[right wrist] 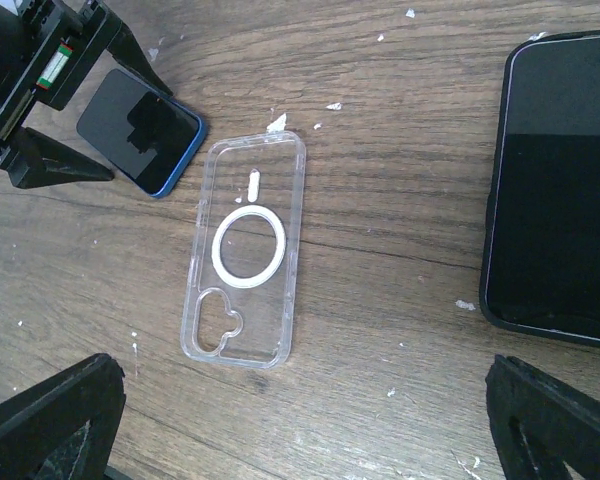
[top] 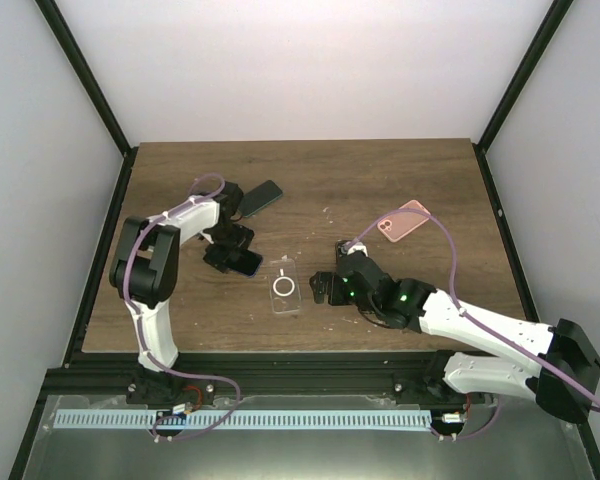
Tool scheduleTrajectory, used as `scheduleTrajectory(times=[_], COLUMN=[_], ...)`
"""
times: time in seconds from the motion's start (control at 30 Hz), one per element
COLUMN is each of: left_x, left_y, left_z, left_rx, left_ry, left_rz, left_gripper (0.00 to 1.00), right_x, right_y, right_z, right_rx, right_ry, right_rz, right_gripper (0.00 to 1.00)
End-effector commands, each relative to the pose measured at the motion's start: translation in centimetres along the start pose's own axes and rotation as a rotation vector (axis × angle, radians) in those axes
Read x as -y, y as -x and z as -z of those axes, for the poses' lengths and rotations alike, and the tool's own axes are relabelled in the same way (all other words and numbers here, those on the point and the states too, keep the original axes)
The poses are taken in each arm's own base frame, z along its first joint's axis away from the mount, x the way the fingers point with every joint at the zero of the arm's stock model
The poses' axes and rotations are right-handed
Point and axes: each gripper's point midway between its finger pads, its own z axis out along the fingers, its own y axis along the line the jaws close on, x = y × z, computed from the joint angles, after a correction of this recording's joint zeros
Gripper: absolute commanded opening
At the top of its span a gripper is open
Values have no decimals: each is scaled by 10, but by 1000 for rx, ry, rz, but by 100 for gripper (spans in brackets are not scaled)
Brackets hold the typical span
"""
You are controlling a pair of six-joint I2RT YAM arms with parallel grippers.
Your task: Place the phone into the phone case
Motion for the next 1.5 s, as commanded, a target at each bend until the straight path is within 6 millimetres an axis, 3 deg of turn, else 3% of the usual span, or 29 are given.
scheduleTrajectory(times=[0.0,0.4,0.77,0.87,1.1,1.3,1.47], left_x=[-1,-11,-31,-30,-7,11,19], left_y=[3,-7,-33,-46,-91,-140,-161], left_z=[-2,-5,15,25,59,69,67], left_rx=[7,-21,-46,-40,6,-26,-22], left_ry=[24,-1,-55,-91,-203,-260,-262], left_rz=[21,0,-154,-227,-482,-651,-740], left_gripper=[91,75,69,68,66,64,64], right_x=[3,1,-2,-4,3,1,4], right_y=[3,5,13,14,10,9,10], right_z=[3,4,17,19,17,16,17], right_rx=[18,19,69,76,69,65,75], right_ry=[-22,-22,27,39,16,26,15], right_rz=[7,3,-26,-34,-59,-72,-78], right_gripper=[100,100,100,100,100,100,100])
